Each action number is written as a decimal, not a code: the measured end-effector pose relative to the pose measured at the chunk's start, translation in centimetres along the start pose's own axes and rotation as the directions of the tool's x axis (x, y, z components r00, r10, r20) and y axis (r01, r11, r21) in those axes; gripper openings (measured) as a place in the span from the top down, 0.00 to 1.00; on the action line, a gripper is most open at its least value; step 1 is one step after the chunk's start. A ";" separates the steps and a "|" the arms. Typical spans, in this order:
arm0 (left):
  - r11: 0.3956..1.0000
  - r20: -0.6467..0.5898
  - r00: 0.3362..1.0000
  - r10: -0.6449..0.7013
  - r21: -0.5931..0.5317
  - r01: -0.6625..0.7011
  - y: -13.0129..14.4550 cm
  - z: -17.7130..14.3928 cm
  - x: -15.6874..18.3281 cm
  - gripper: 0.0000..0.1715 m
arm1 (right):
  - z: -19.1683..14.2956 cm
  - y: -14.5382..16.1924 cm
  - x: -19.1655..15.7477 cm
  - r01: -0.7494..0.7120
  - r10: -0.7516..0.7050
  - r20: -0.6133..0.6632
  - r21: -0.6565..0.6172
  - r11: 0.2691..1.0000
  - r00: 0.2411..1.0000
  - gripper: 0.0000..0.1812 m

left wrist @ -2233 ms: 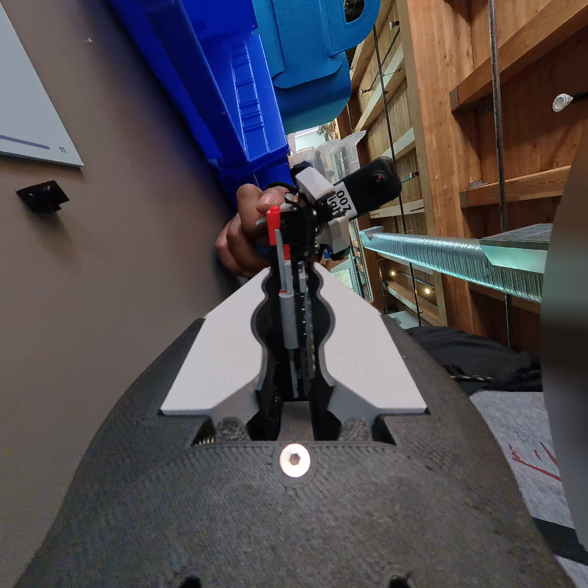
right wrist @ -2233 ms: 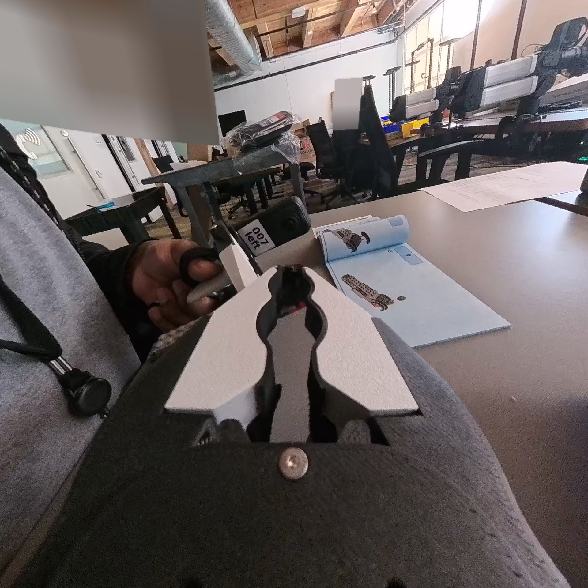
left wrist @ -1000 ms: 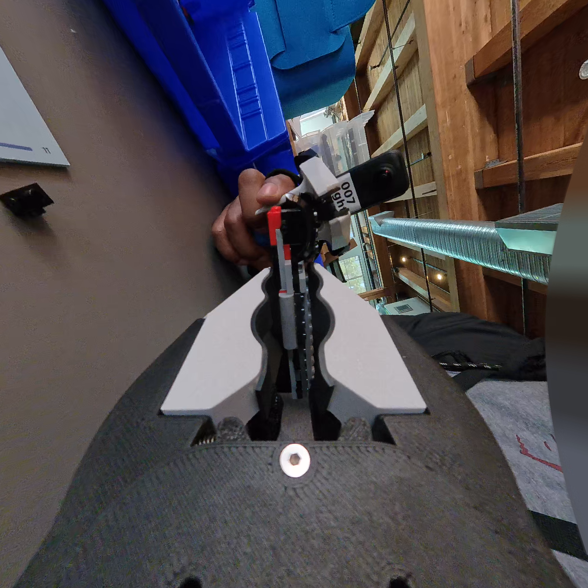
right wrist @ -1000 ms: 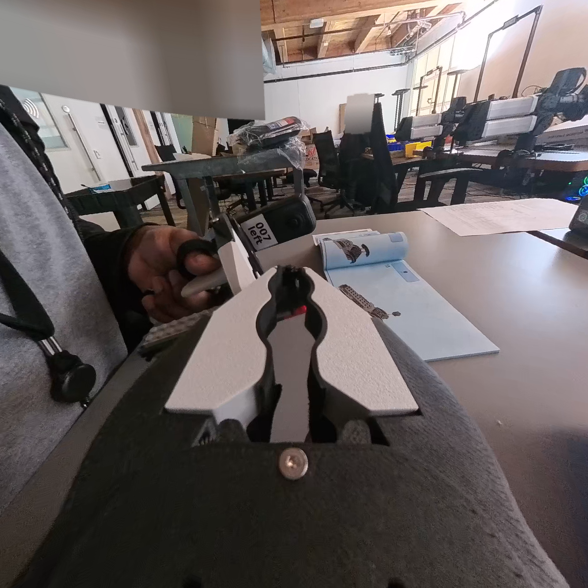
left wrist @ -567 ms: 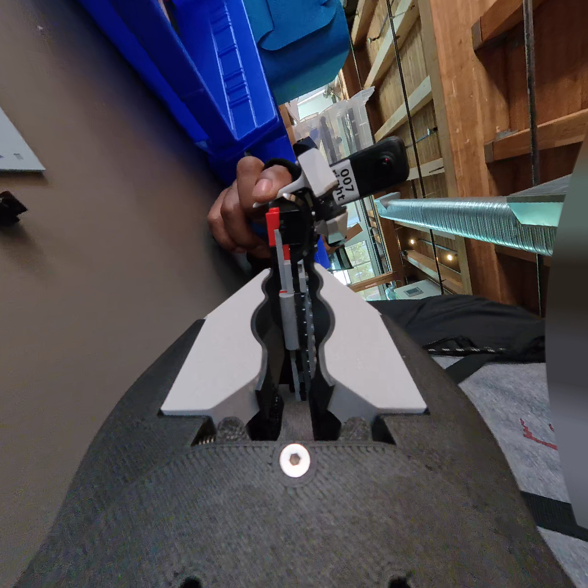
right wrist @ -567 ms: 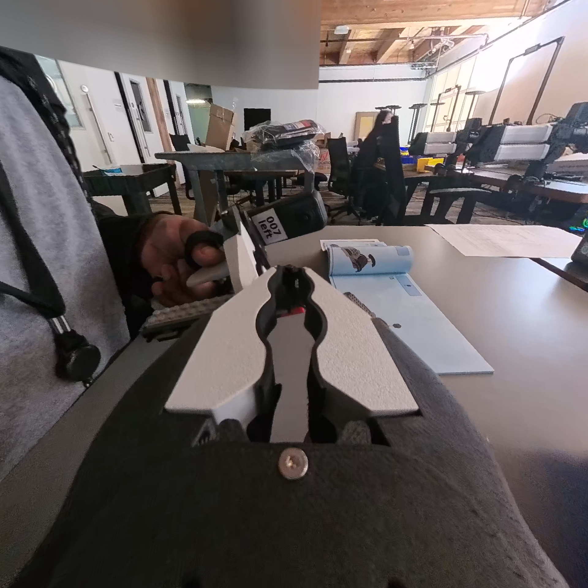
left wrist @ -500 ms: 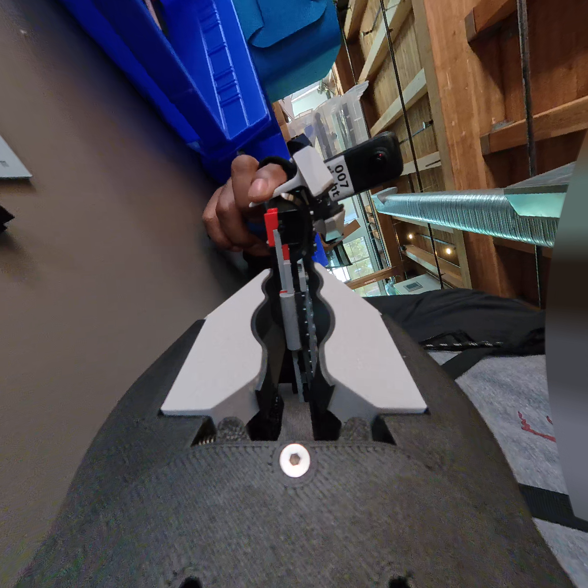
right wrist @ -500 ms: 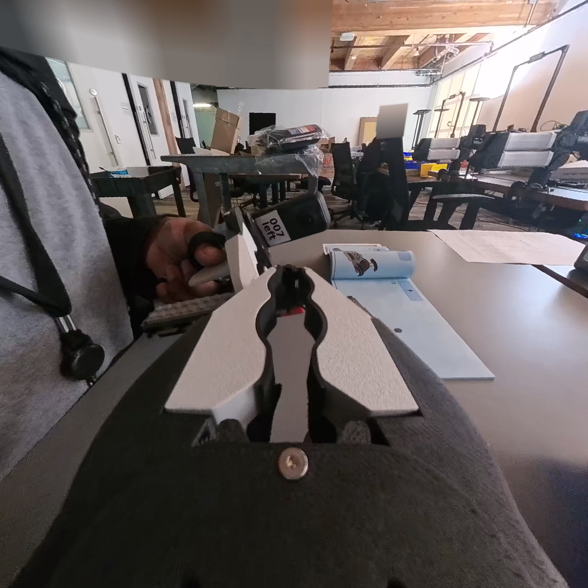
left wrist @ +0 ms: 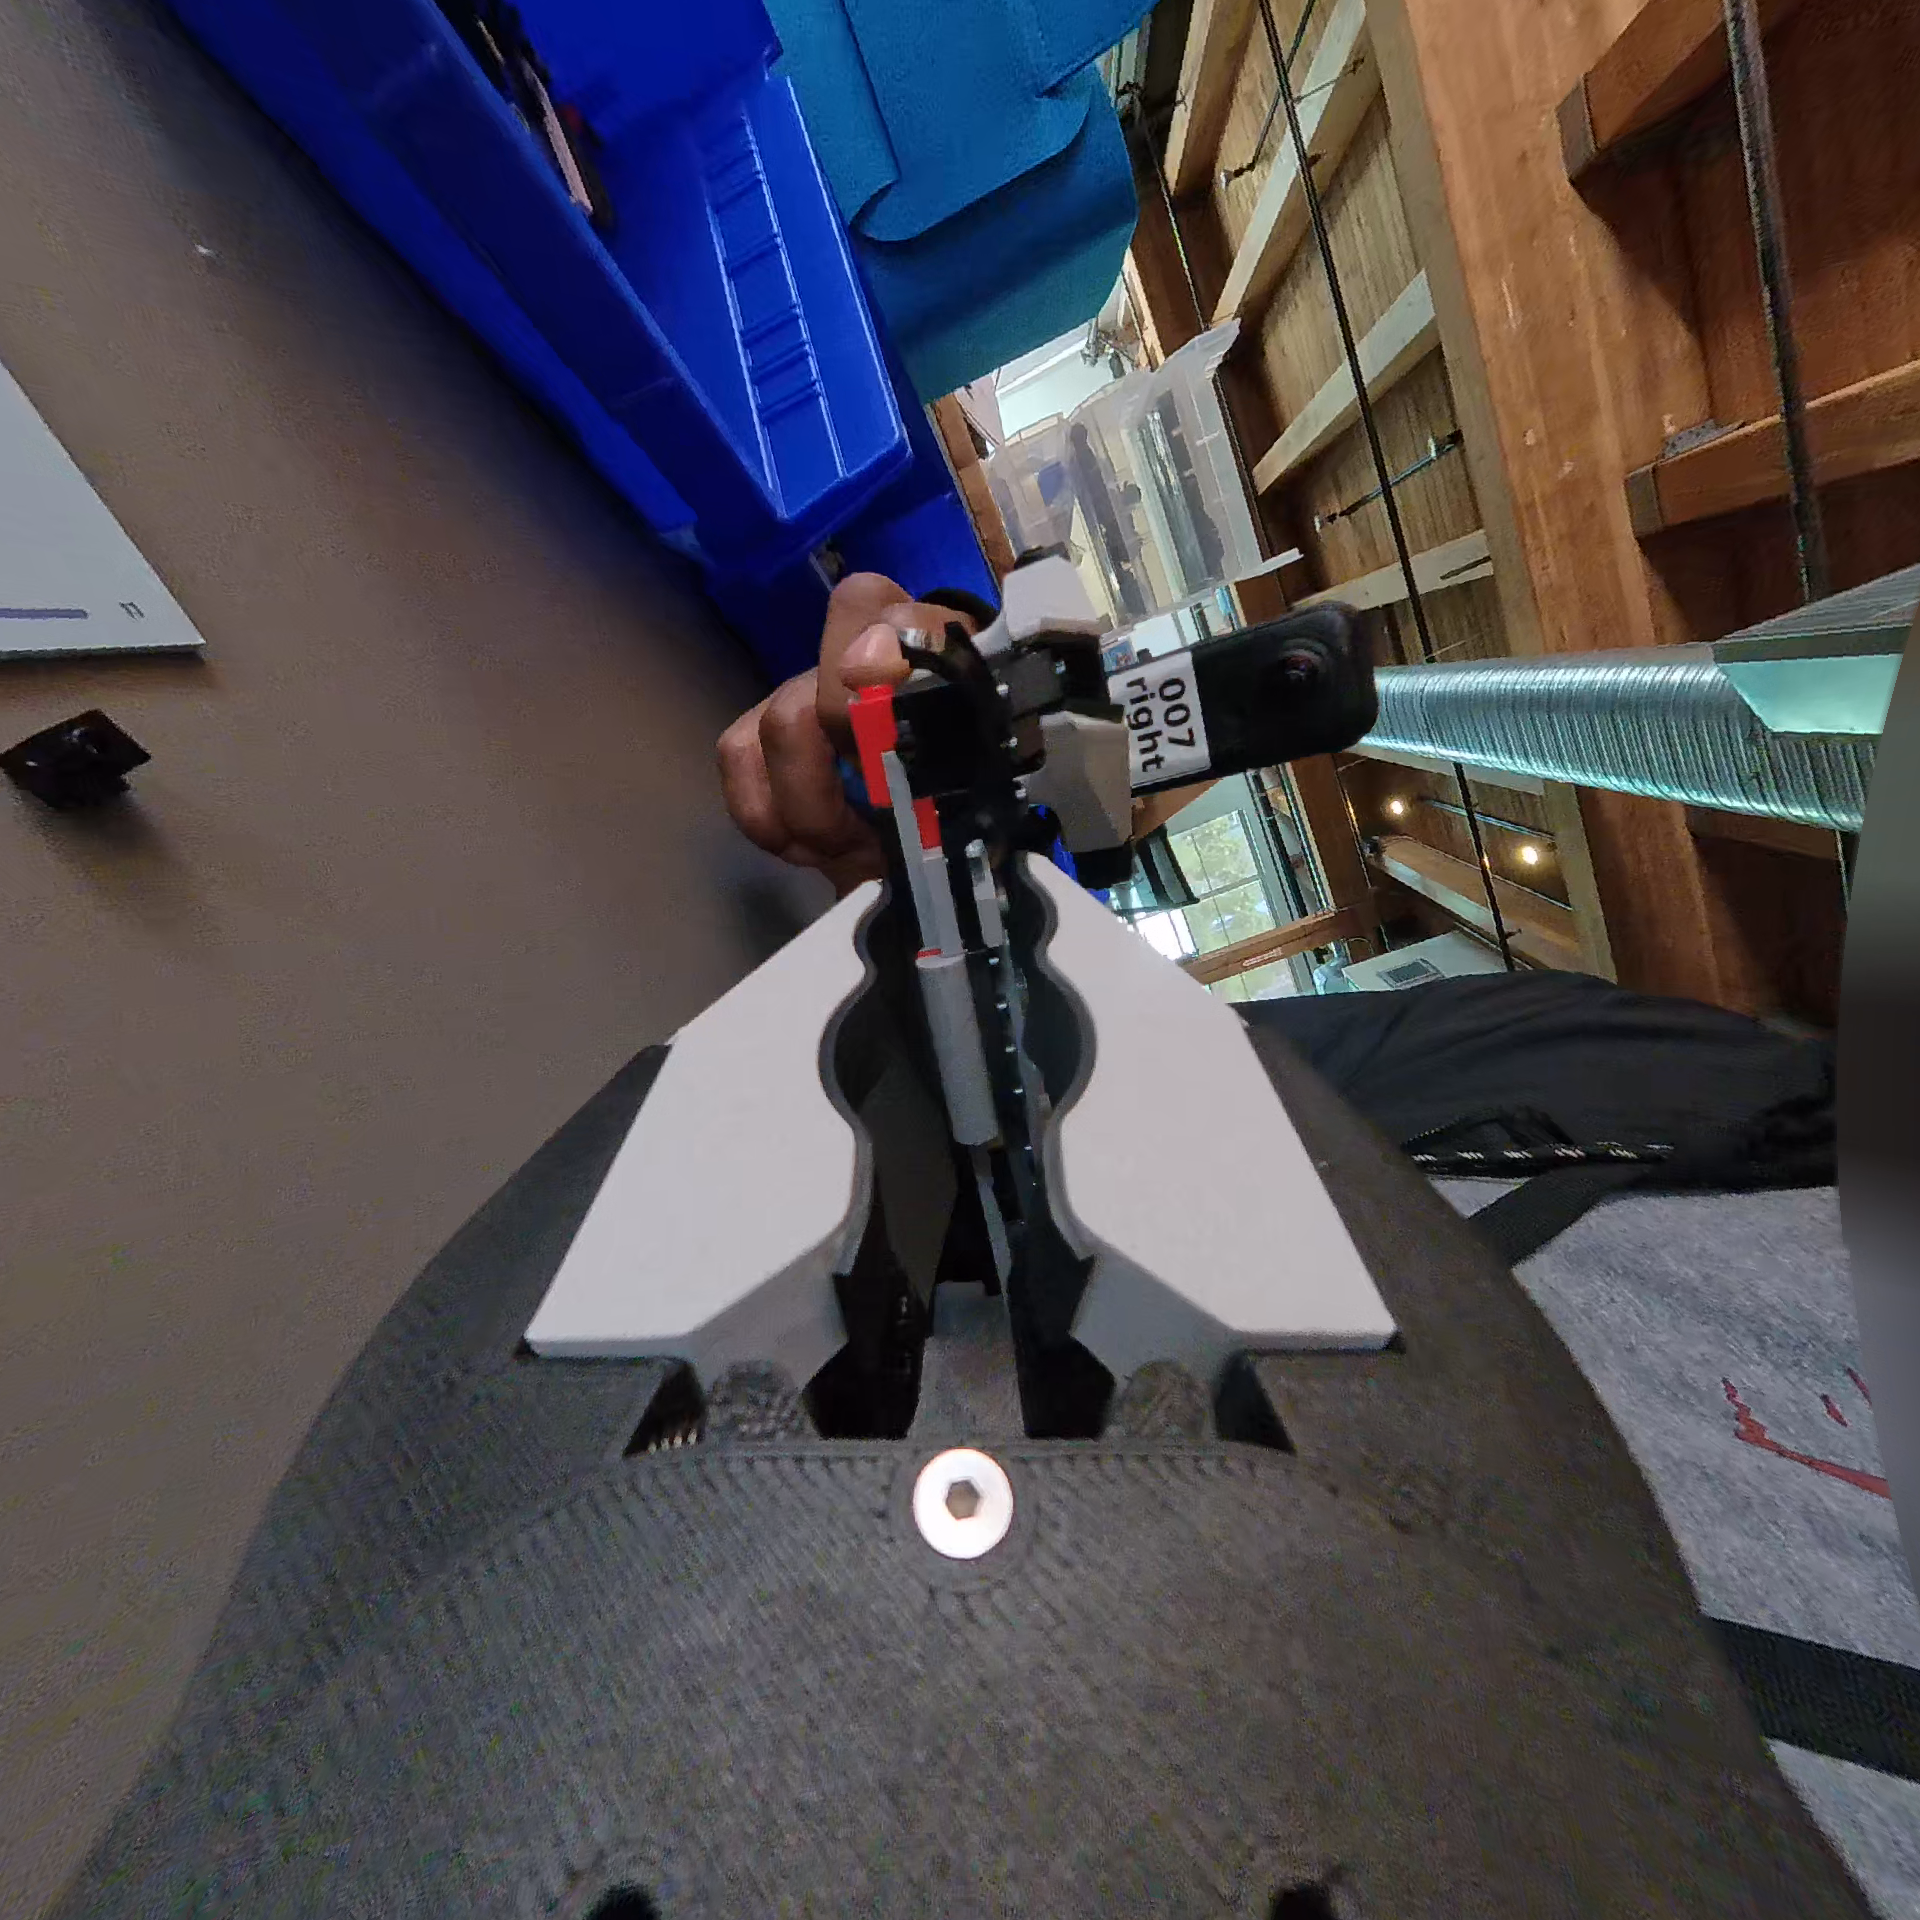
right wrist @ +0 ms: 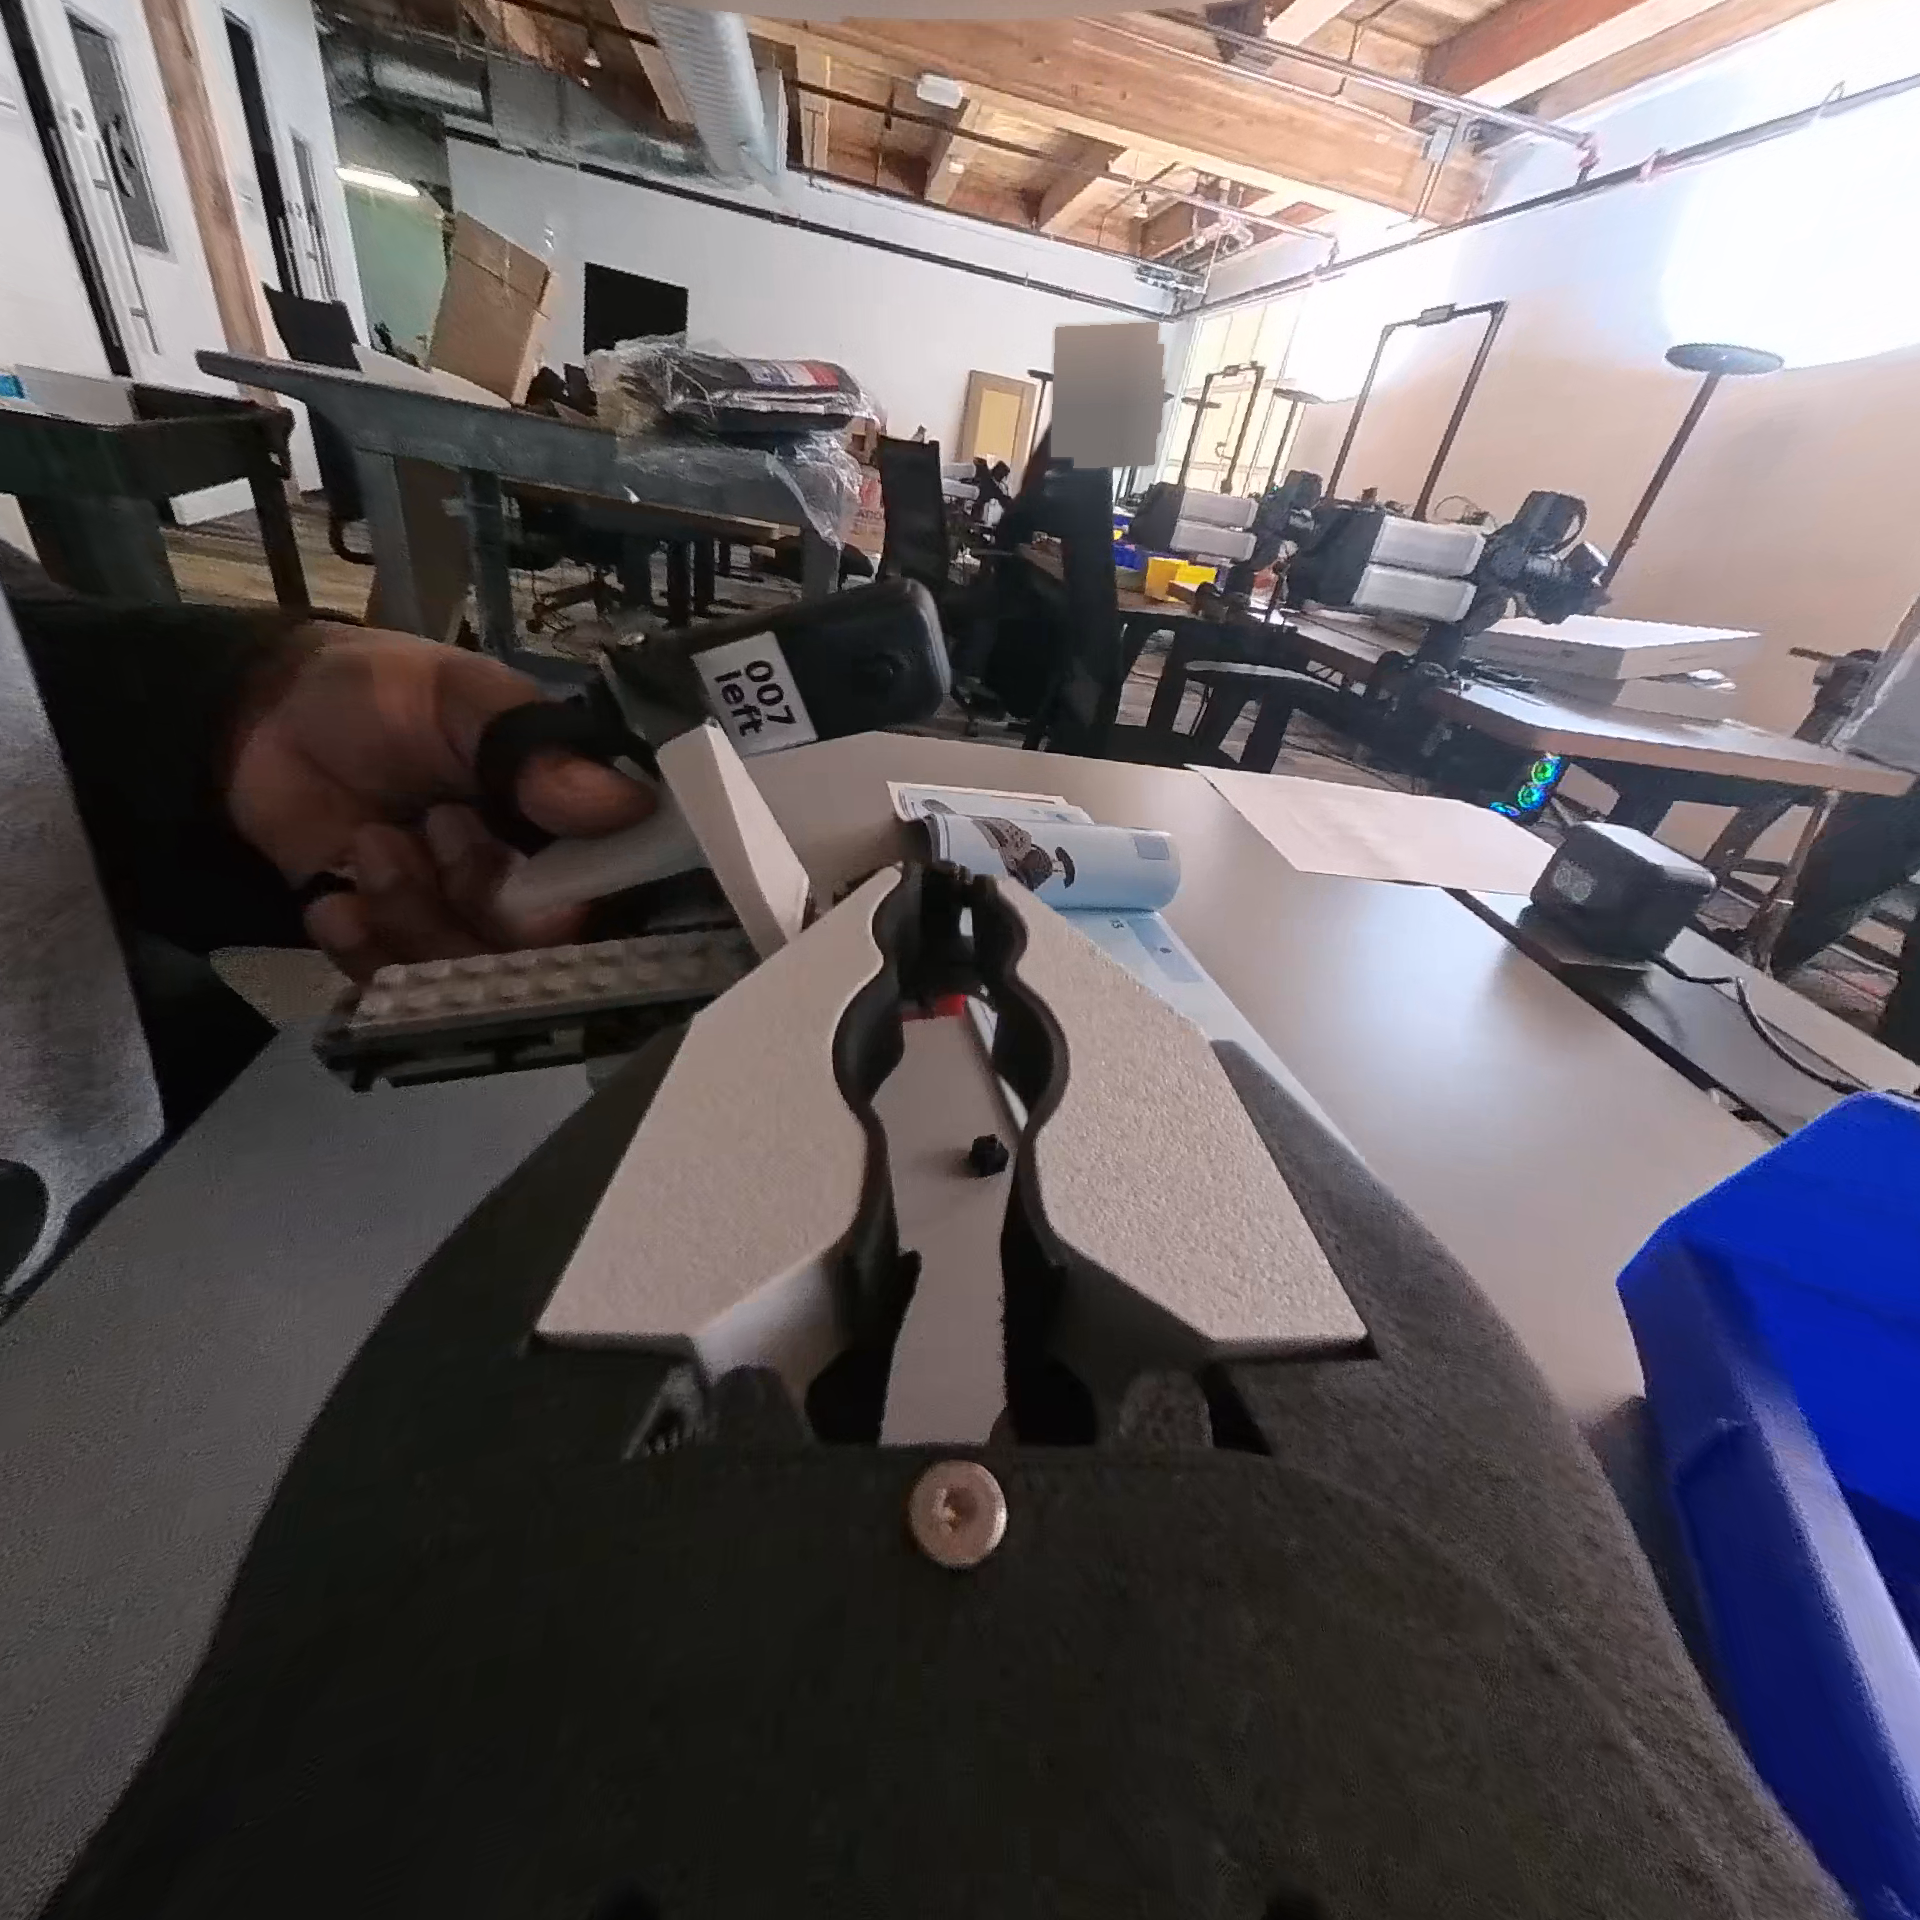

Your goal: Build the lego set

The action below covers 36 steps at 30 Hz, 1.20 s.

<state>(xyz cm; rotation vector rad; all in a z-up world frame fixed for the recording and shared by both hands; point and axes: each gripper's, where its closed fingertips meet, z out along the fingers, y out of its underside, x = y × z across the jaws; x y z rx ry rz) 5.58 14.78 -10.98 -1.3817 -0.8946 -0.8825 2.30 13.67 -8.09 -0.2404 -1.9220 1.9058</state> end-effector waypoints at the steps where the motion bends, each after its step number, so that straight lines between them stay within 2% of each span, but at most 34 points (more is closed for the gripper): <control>1: 1.000 -0.003 1.000 0.006 -0.004 -0.006 0.0 0.0 0.1 0.89 | -0.1 -0.1 -0.1 0.001 -0.001 0.006 0.010 1.000 1.000 0.93; 5: 0.999 -0.031 0.999 0.033 -0.021 -0.034 0.2 0.2 0.7 0.89 | -0.5 -0.8 -0.4 -0.023 0.019 0.058 0.064 0.998 0.998 0.92; 10: 0.998 -0.041 0.998 0.048 -0.043 -0.049 0.5 0.3 1.0 0.89 | -0.8 -1.0 -0.7 -0.003 -0.003 0.097 0.062 0.998 0.995 0.92; 18: 0.998 0.011 0.998 0.060 -0.009 -0.060 -0.3 0.0 0.8 0.89 | -0.1 -0.9 0.0 0.055 -0.054 -0.043 0.023 0.998 0.998 0.92; 21: 0.997 0.027 0.997 0.078 -0.017 -0.078 -0.3 -0.1 0.6 0.89 | 0.0 -0.8 0.0 0.055 -0.054 -0.059 0.015 0.998 0.997 0.92; 26: 0.992 -0.022 0.994 0.111 -0.052 -0.112 0.2 0.2 1.5 0.89 | -0.7 -1.5 -0.6 -0.038 0.031 0.082 0.083 0.996 0.996 0.92; 29: 0.990 -0.030 0.992 0.120 -0.067 -0.122 0.4 0.3 1.6 0.89 | -0.9 -1.6 -0.7 -0.042 0.031 0.124 0.085 0.995 0.992 0.92; 36: 0.990 0.012 0.991 0.136 -0.041 -0.135 -0.4 0.0 1.4 0.89 | -0.4 -1.4 0.0 -0.028 0.029 -0.010 0.072 0.997 1.000 0.92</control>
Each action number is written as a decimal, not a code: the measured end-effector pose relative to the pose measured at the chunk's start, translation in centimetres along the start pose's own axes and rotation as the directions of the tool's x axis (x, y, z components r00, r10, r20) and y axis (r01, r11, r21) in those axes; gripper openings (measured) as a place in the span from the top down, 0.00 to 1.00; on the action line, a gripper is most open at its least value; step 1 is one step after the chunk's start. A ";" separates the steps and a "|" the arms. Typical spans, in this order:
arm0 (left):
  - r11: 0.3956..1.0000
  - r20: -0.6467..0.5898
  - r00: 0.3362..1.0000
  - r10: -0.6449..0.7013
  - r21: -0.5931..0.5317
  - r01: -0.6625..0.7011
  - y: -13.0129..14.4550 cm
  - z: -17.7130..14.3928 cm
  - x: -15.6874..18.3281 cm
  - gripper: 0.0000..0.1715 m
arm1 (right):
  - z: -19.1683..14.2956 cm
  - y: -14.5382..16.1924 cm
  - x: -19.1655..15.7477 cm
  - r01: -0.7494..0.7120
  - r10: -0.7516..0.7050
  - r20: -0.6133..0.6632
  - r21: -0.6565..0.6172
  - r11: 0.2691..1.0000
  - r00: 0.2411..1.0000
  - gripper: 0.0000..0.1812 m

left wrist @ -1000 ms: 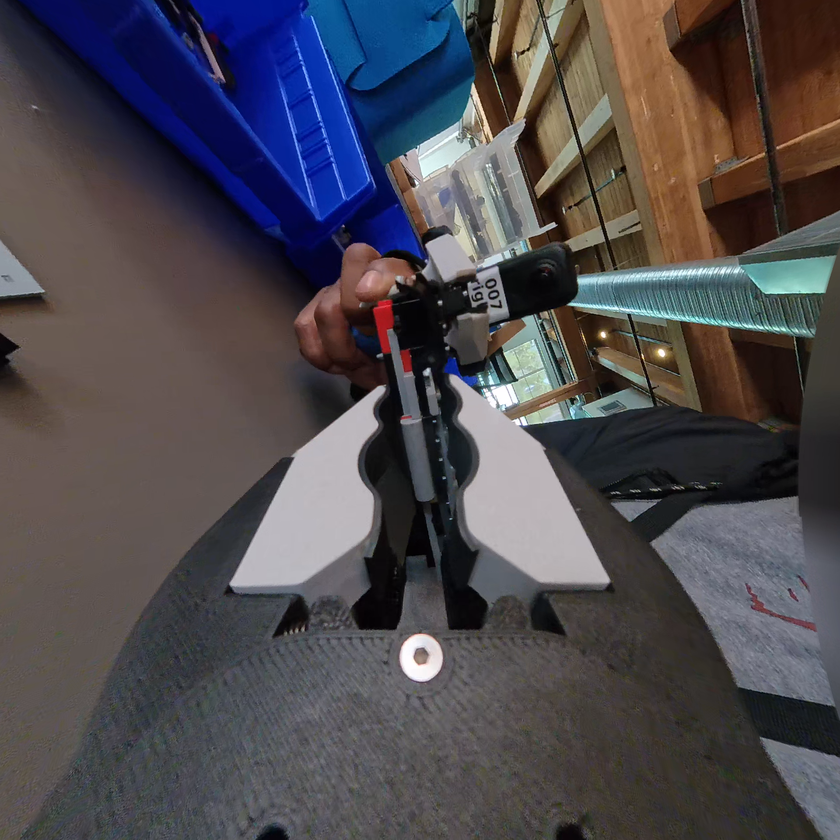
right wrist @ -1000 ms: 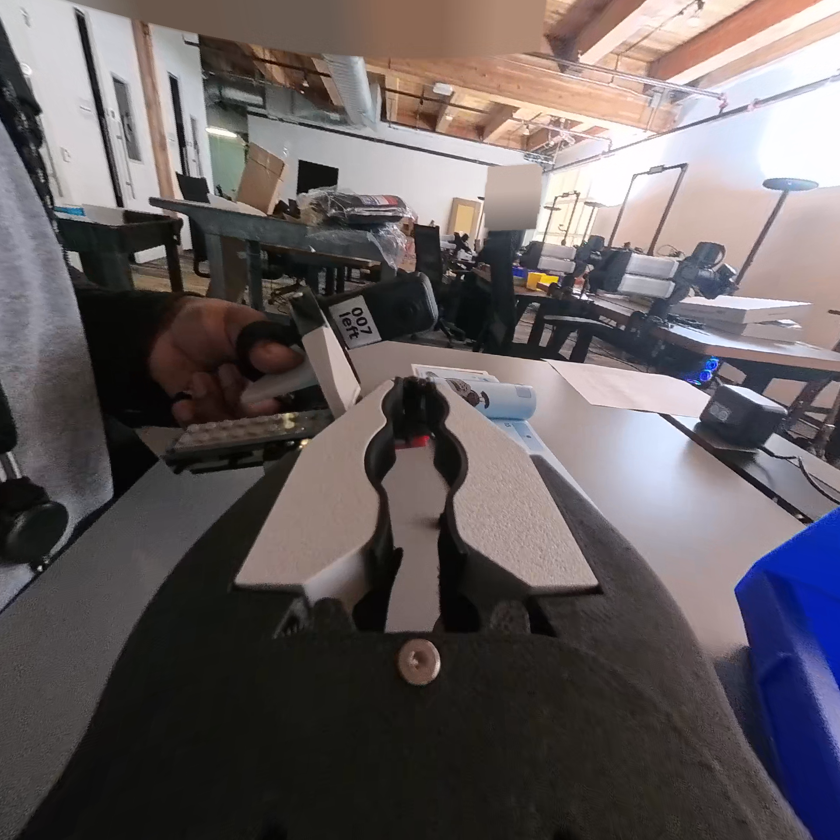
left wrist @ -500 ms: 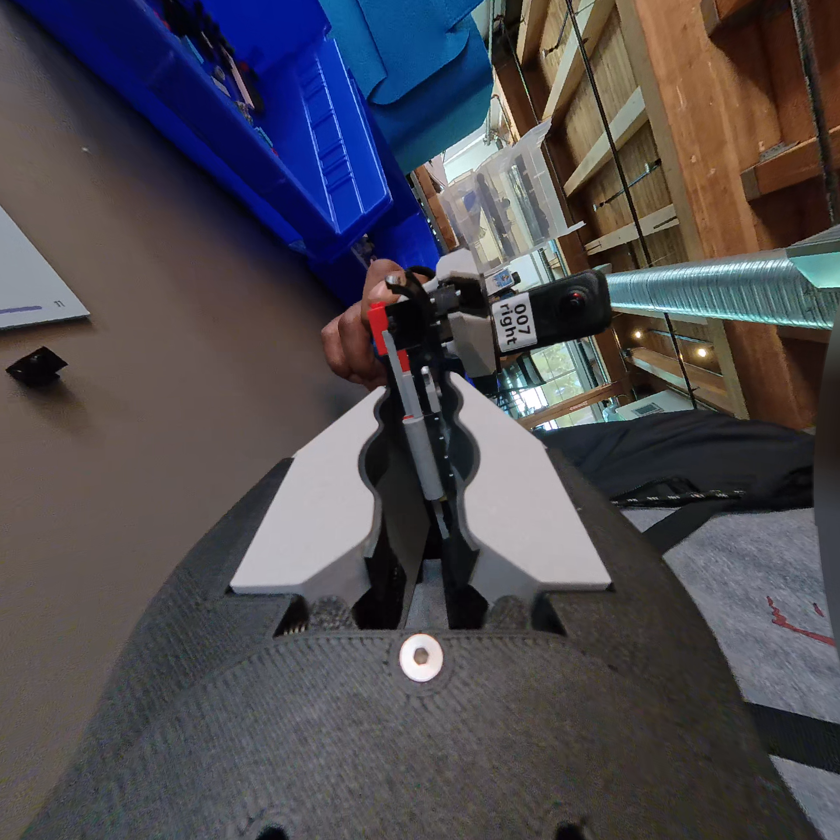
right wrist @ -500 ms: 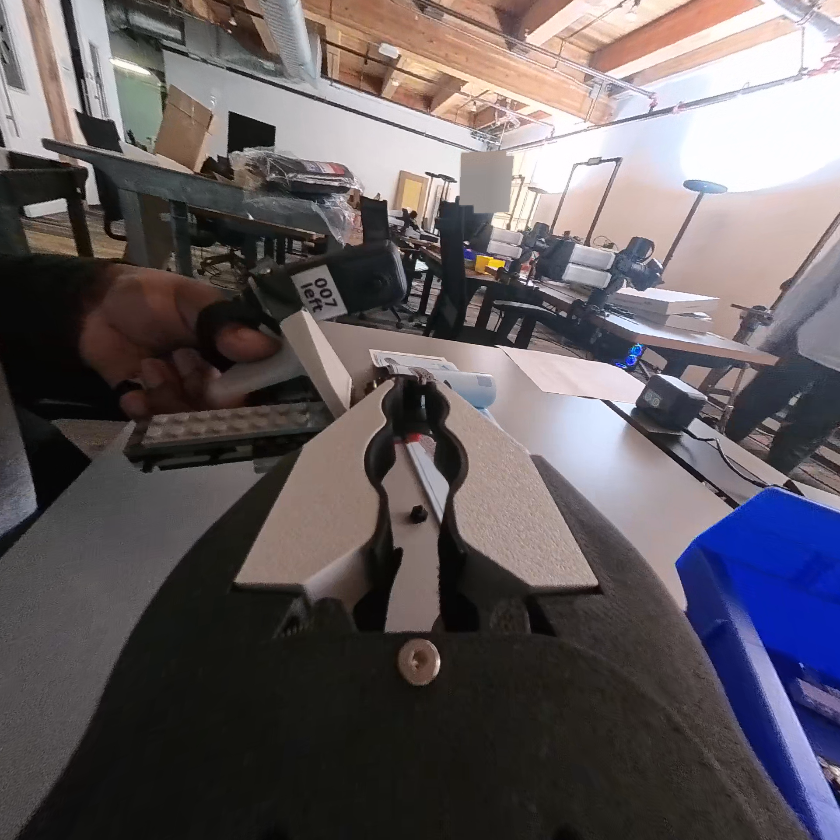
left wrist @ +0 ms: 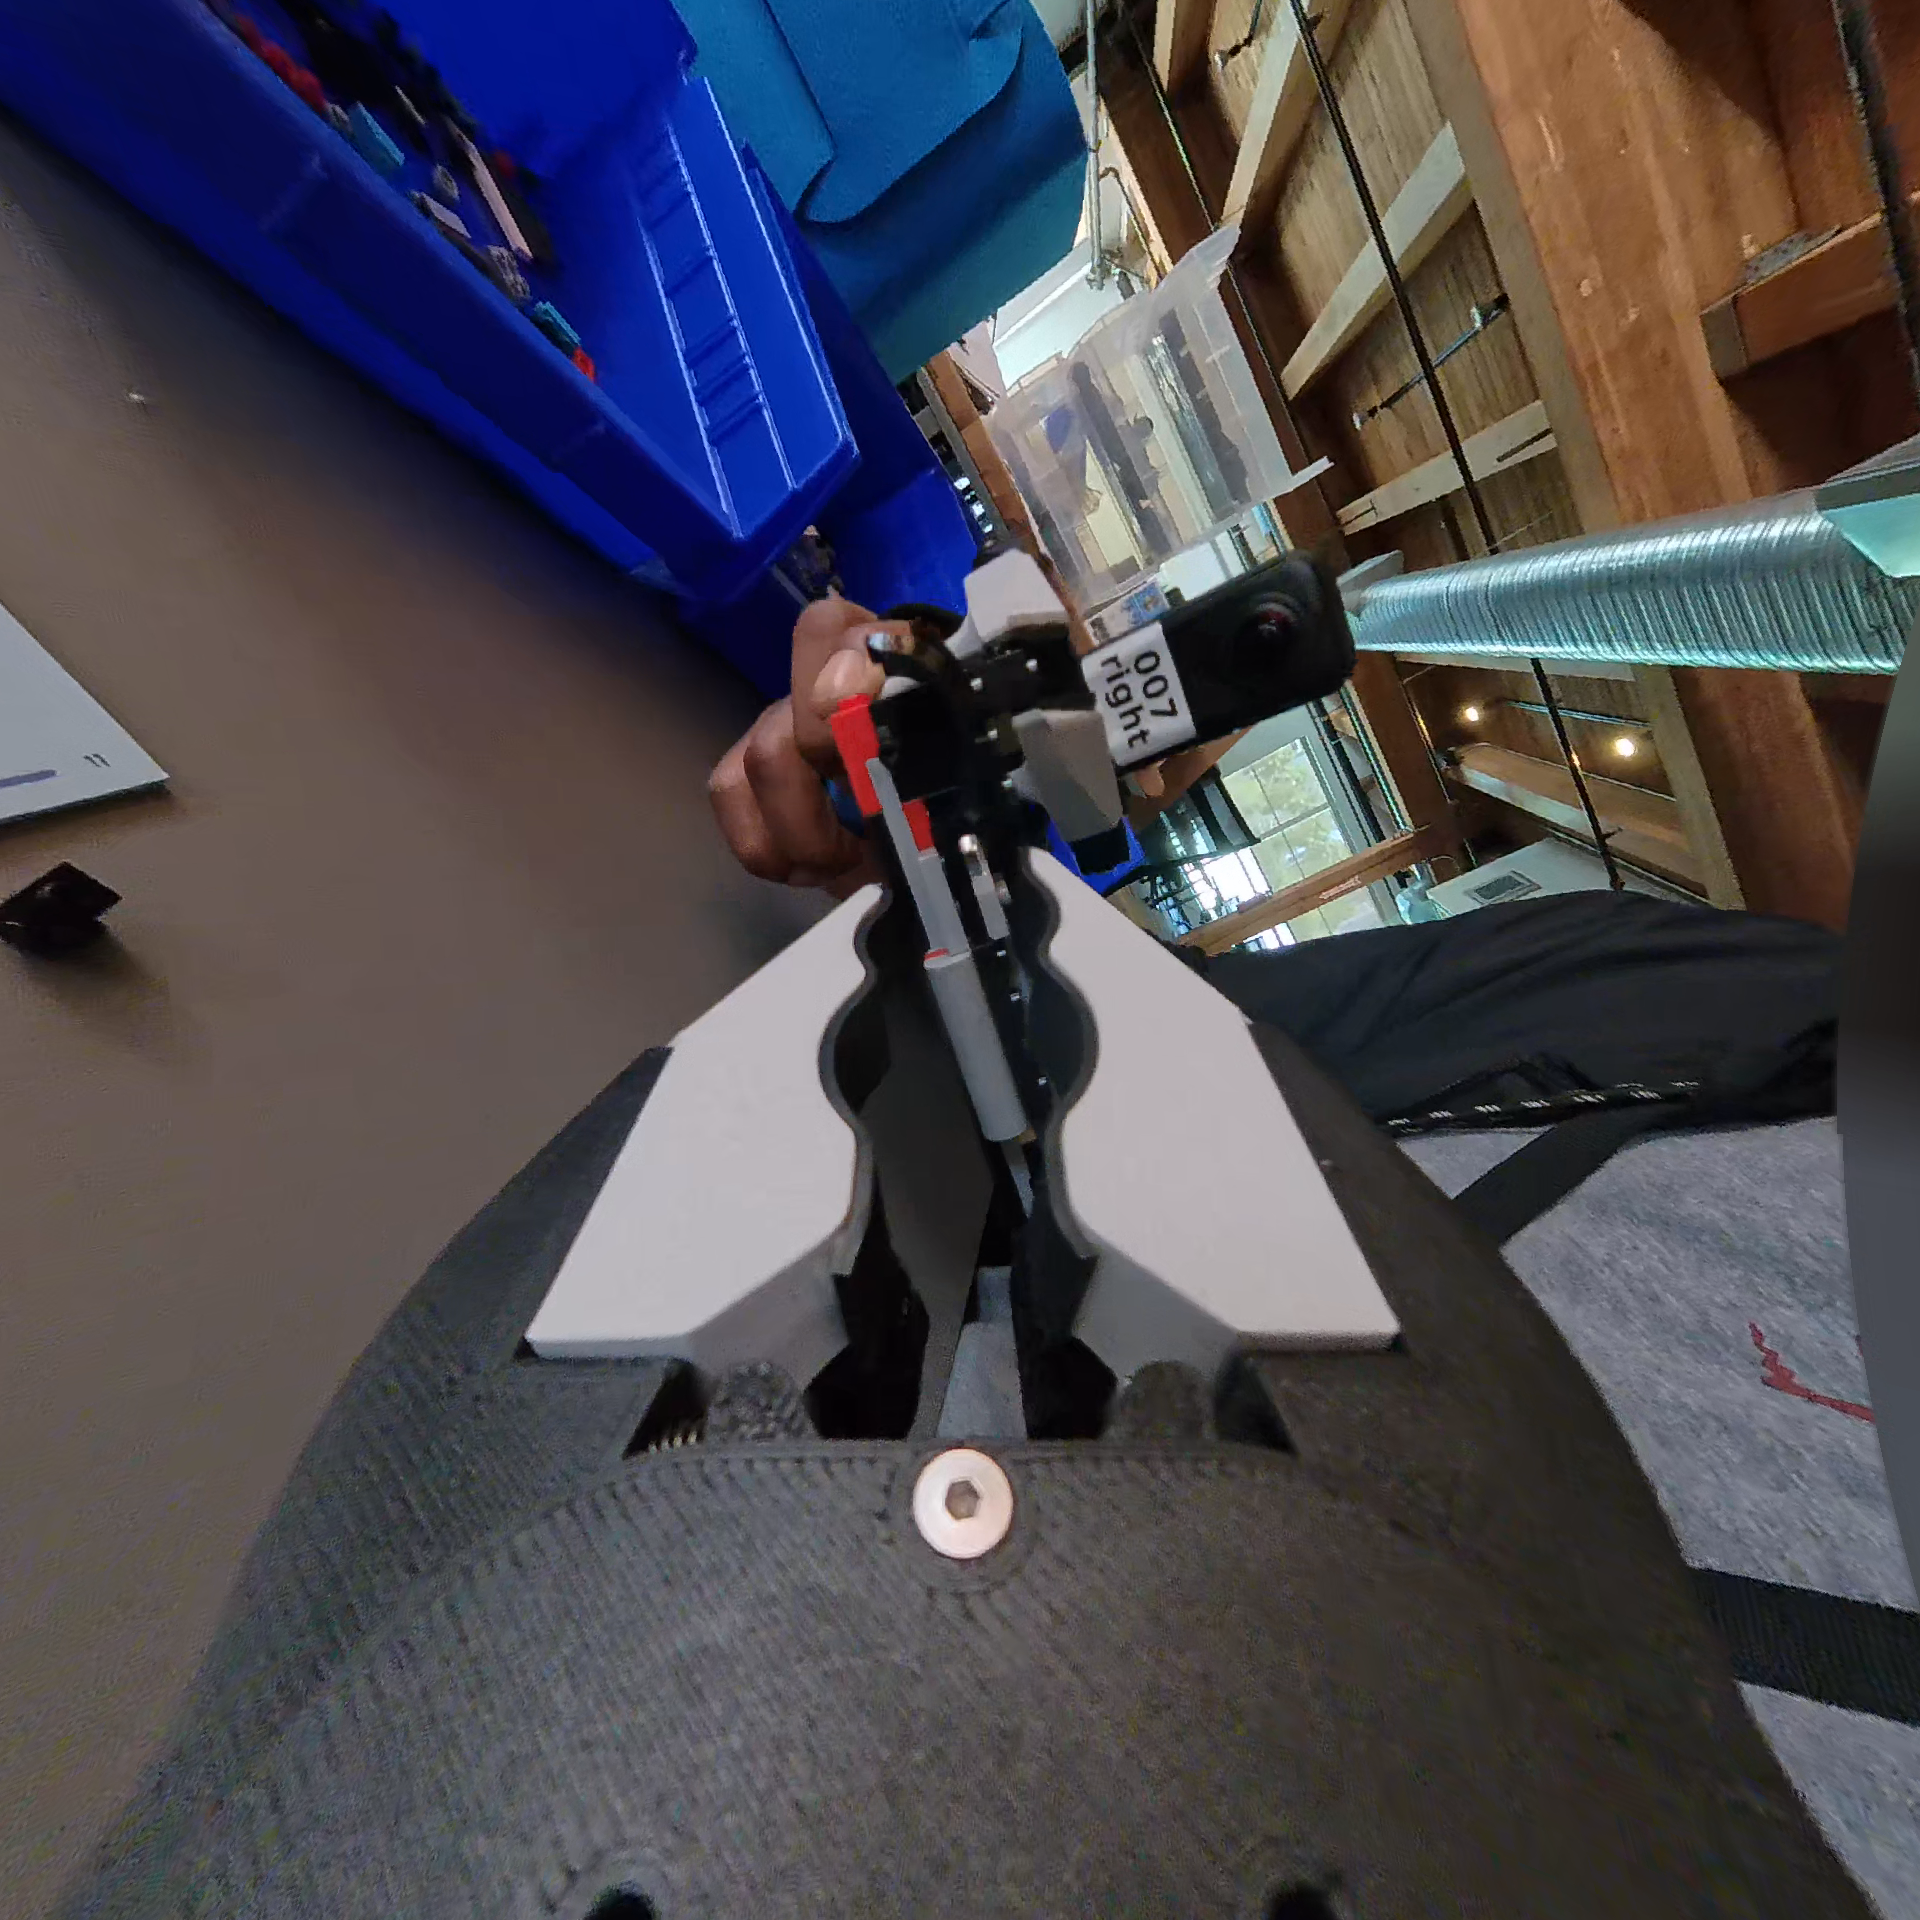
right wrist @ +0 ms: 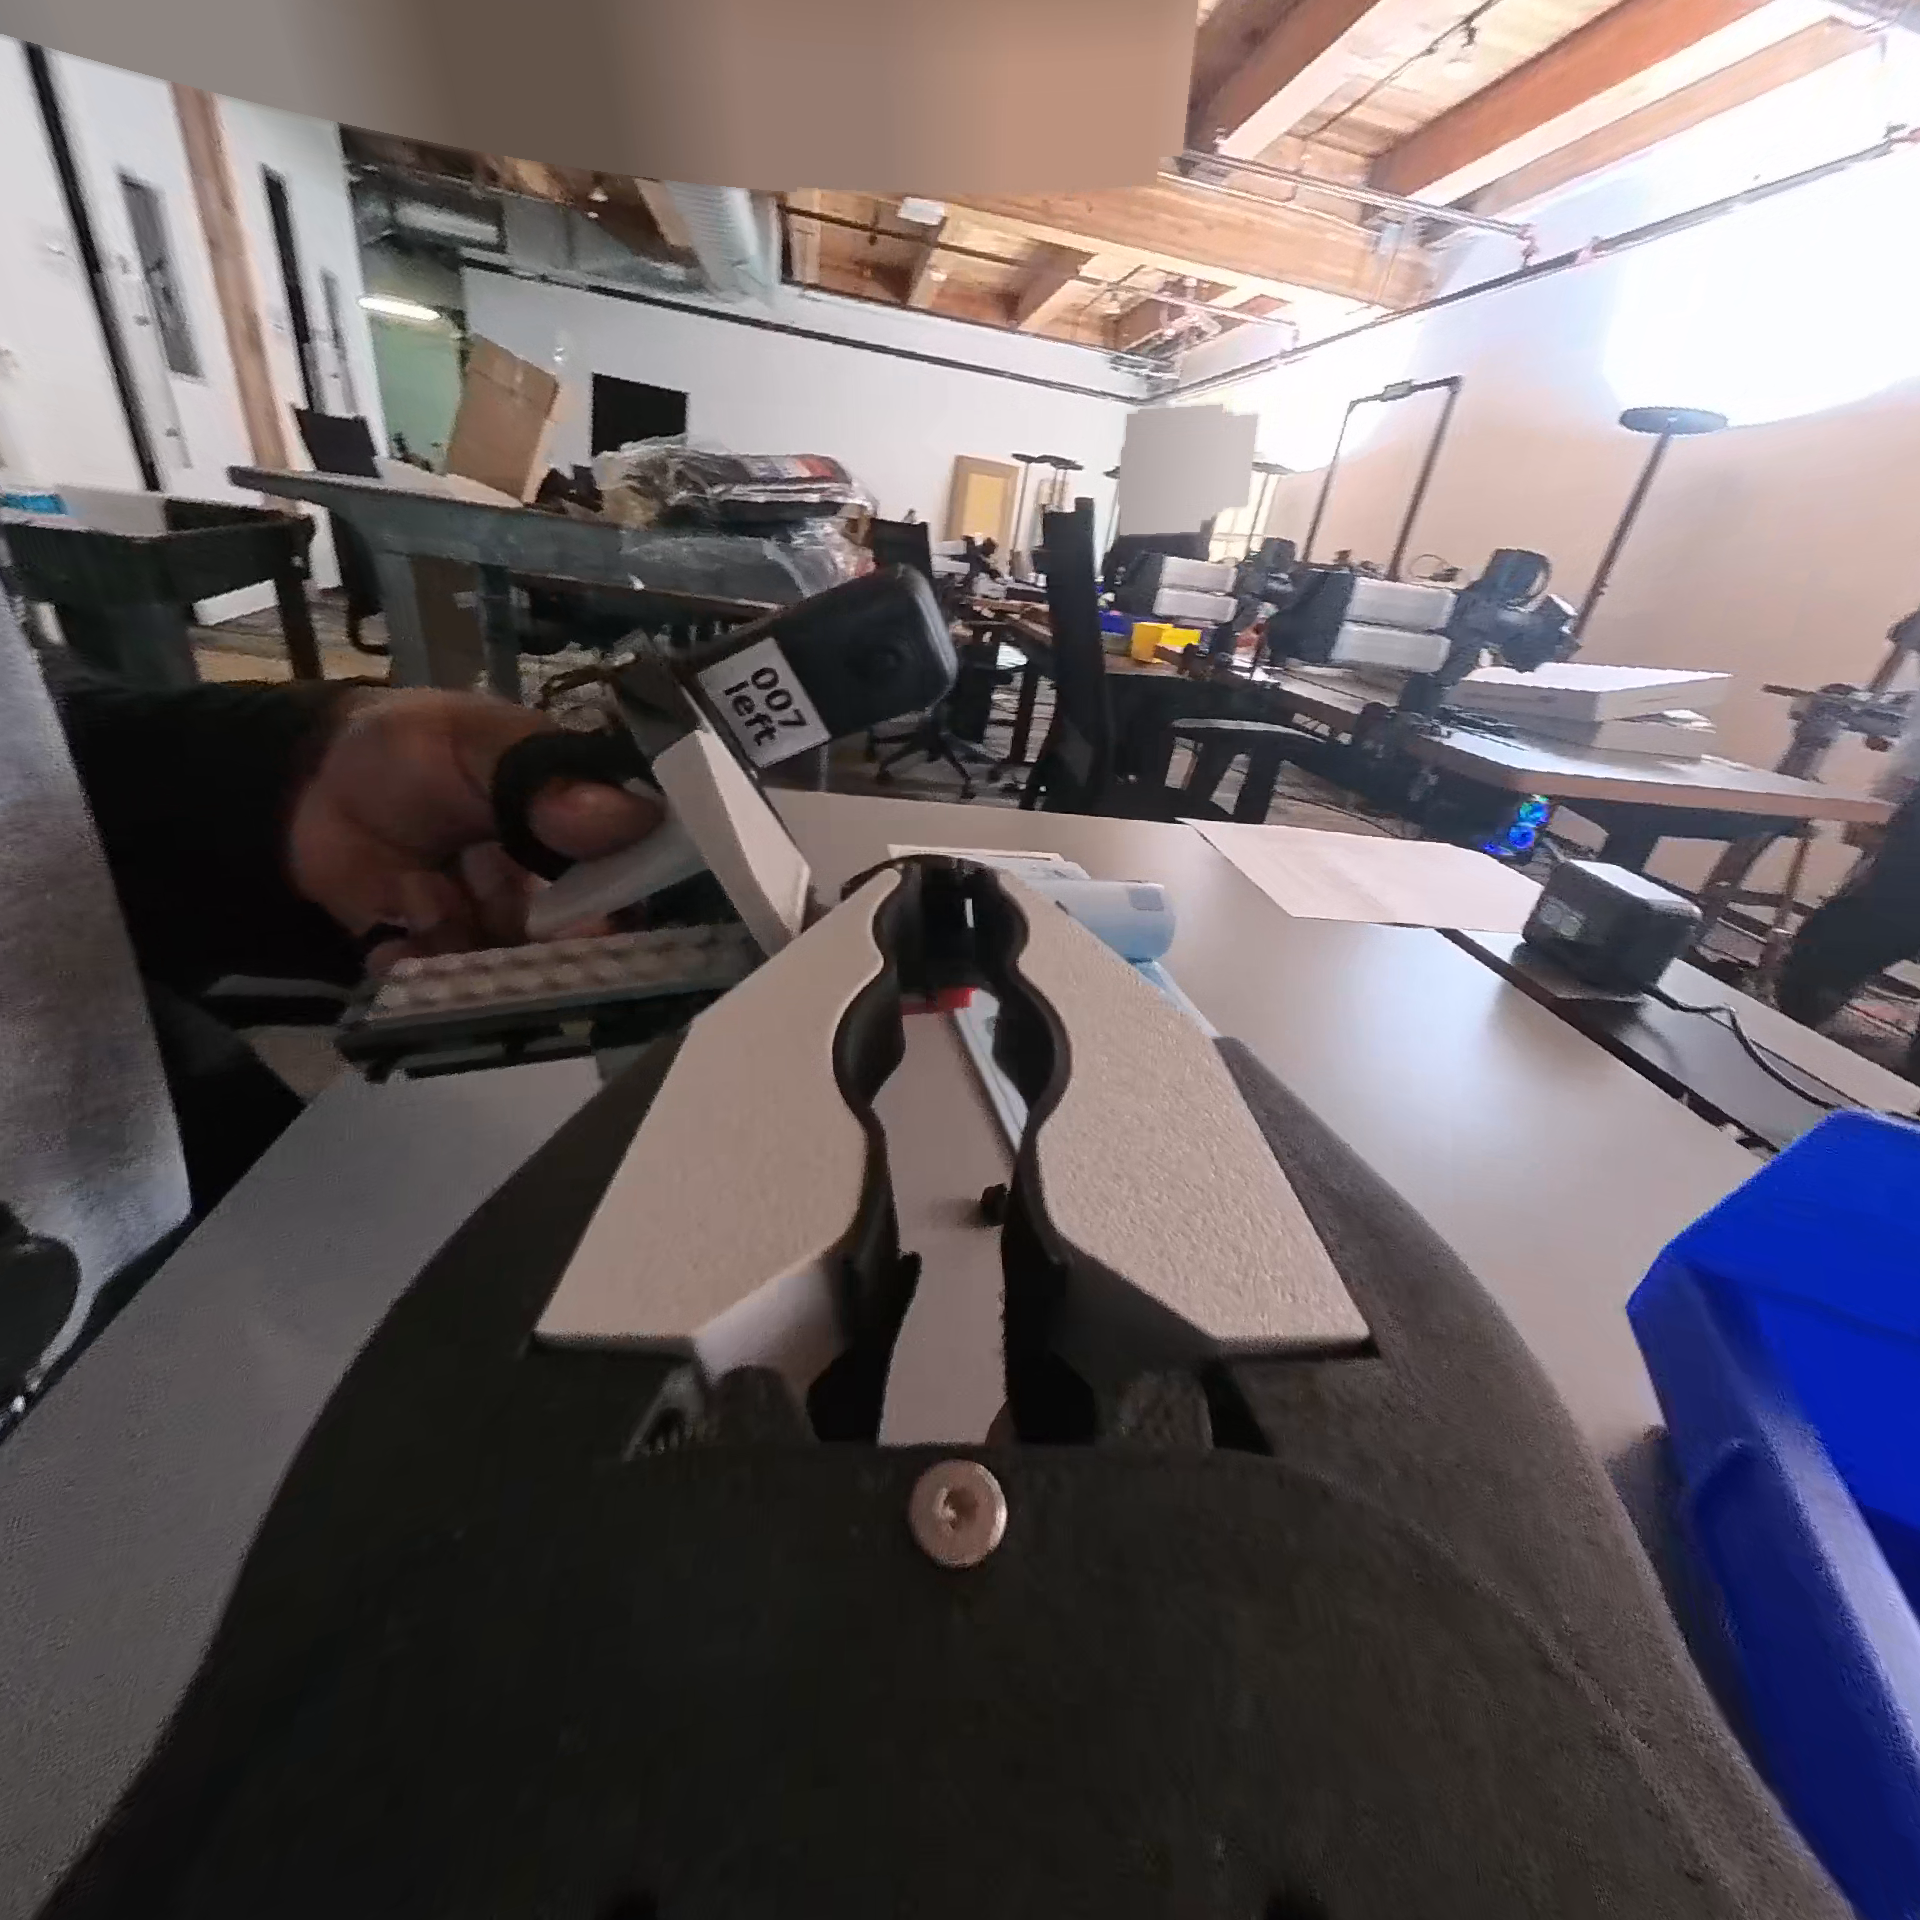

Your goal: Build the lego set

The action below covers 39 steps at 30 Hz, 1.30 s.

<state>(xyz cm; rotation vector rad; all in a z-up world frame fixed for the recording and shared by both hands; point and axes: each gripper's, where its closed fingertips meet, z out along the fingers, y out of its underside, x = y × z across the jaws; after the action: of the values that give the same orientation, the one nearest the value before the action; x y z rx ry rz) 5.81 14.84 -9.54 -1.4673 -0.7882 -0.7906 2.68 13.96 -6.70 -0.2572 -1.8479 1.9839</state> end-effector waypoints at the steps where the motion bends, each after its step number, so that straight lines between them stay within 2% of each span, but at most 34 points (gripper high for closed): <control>1: 1.000 0.003 1.000 0.003 0.001 -0.003 0.0 0.0 0.0 0.89 | 0.0 0.0 0.1 -0.006 0.006 -0.019 0.002 1.000 1.000 0.92; 4: 1.000 0.002 1.000 0.008 -0.013 -0.008 0.1 0.0 -0.1 0.89 | 0.0 0.1 0.0 -0.011 0.011 -0.028 0.002 1.000 1.000 0.92; 9: 0.998 -0.036 0.999 0.026 -0.053 -0.028 0.6 0.3 0.7 0.89 | -0.5 -0.5 -0.6 -0.040 0.037 0.087 0.031 0.999 0.996 0.92; 16: 0.999 -0.010 1.000 0.016 -0.035 -0.016 0.3 0.0 0.1 0.89 | -0.2 0.0 -0.3 -0.071 0.071 0.034 -0.001 0.997 0.997 0.92; 25: 0.998 -0.027 0.998 -0.057 -0.016 0.057 0.3 0.1 -0.3 0.89 | -0.1 0.2 -0.3 -0.098 0.099 0.035 -0.023 0.995 0.995 0.92; 32: 0.998 -0.032 0.997 -0.065 0.013 0.066 0.0 0.0 -0.4 0.89 | -0.4 -0.1 0.0 -0.145 0.145 0.027 -0.009 0.989 0.989 0.84; 35: 0.999 -0.026 1.000 -0.008 0.053 0.009 -0.7 -0.4 -0.5 0.89 | -0.5 0.0 0.4 -0.208 0.208 -0.001 -0.014 0.978 0.978 0.80; 39: 0.983 0.015 0.989 0.147 0.111 -0.148 -2.1 -1.1 -0.6 0.89 | -0.2 0.3 0.9 -0.389 0.388 -0.049 -0.019 0.921 0.920 0.73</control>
<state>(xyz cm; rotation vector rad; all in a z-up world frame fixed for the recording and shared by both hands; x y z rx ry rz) 3.64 13.79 -8.89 -1.4110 -0.7088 -0.6203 1.94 14.45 -6.86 -0.7225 -1.9117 2.1834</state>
